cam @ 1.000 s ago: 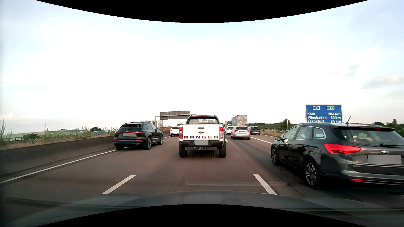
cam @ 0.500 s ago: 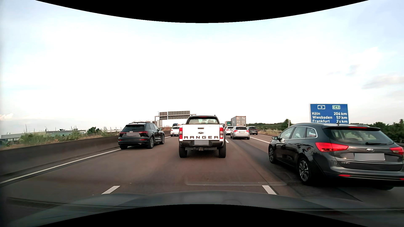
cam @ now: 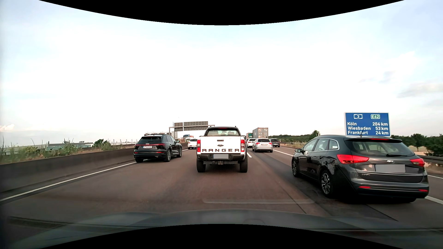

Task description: Follow the waypoints while adhering to traffic rules and regulations

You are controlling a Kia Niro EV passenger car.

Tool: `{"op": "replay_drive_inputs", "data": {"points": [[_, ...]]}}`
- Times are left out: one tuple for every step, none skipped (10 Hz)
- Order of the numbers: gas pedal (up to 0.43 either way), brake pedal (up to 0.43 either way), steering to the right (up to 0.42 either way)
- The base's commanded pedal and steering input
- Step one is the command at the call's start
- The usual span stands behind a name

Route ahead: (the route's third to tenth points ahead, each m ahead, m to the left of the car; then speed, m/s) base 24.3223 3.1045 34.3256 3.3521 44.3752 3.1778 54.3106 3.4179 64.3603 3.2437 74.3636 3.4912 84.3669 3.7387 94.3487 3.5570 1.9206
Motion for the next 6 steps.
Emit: {"op": "replay_drive_inputs", "data": {"points": [[0.000, 0.000, -0.004], [0.000, 0.000, -0.004], [0.000, 0.000, -0.004], [0.008, 0.000, -0.004], [0.008, 0.000, -0.003], [0.008, 0.000, -0.003]]}}
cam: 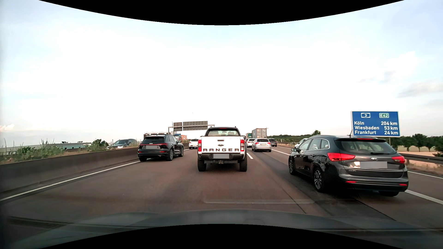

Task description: Follow the waypoints while adhering to traffic rules and regulations

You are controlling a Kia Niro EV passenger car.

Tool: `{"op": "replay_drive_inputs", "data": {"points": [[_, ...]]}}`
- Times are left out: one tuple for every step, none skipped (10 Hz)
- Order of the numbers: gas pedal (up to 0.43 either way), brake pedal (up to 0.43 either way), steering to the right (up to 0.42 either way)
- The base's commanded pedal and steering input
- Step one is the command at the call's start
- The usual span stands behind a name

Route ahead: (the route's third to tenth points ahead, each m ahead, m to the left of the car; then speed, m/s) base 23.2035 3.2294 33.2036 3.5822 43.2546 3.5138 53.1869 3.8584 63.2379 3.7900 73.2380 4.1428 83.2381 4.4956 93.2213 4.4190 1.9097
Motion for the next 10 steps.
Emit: {"op": "replay_drive_inputs", "data": {"points": [[0.008, 0.000, -0.003], [0.008, 0.000, -0.003], [0.020, 0.000, -0.004], [0.020, 0.000, -0.005], [0.039, 0.000, -0.005], [0.039, 0.000, -0.005], [0.047, 0.000, -0.005], [0.047, 0.000, -0.005], [0.047, 0.000, -0.005], [0.047, 0.000, -0.005]]}}
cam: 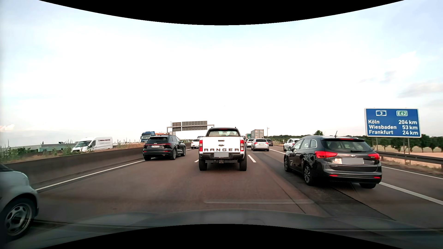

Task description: Follow the waypoints while adhering to traffic rules and regulations

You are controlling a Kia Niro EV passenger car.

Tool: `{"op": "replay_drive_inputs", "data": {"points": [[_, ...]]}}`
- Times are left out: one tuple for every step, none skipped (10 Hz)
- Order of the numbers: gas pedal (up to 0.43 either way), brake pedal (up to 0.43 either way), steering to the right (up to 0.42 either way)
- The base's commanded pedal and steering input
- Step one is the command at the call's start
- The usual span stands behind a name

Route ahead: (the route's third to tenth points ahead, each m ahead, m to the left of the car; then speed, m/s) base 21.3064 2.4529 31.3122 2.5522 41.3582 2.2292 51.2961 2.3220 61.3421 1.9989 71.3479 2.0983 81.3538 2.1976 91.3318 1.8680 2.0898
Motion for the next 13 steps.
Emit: {"op": "replay_drive_inputs", "data": {"points": [[0.047, 0.000, -0.005], [0.047, 0.000, -0.005], [0.047, 0.000, -0.005], [0.039, 0.000, -0.005], [0.039, 0.000, -0.005], [0.028, 0.000, -0.005], [0.028, 0.000, -0.005], [0.028, 0.000, -0.005], [0.028, 0.000, -0.005], [0.020, 0.000, -0.005], [0.008, 0.000, -0.005], [0.008, 0.000, -0.005], [0.008, 0.000, -0.005]]}}
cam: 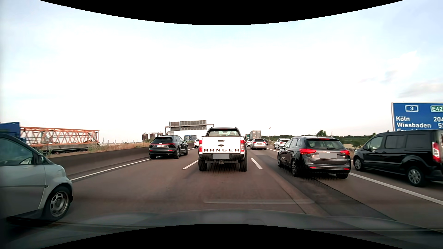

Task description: Follow the waypoints while adhering to traffic rules and regulations

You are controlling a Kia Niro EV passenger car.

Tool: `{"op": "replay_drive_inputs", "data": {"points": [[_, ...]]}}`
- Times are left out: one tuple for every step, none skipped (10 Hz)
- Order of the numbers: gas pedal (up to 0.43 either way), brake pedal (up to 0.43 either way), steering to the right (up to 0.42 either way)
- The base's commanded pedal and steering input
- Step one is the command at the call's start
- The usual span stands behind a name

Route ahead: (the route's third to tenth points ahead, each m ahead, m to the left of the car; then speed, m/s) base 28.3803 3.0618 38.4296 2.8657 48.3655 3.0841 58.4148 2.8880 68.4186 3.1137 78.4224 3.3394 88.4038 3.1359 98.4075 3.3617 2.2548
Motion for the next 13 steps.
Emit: {"op": "replay_drive_inputs", "data": {"points": [[0.008, 0.000, -0.005], [0.008, 0.000, -0.005], [0.008, 0.000, -0.005], [0.020, 0.000, -0.005], [0.020, 0.000, -0.005], [0.020, 0.000, -0.005], [0.020, 0.000, -0.005], [0.028, 0.000, -0.005], [0.028, 0.000, -0.005], [0.028, 0.000, -0.005], [0.047, 0.000, -0.005], [0.059, 0.000, -0.005], [0.067, 0.000, -0.005]]}}
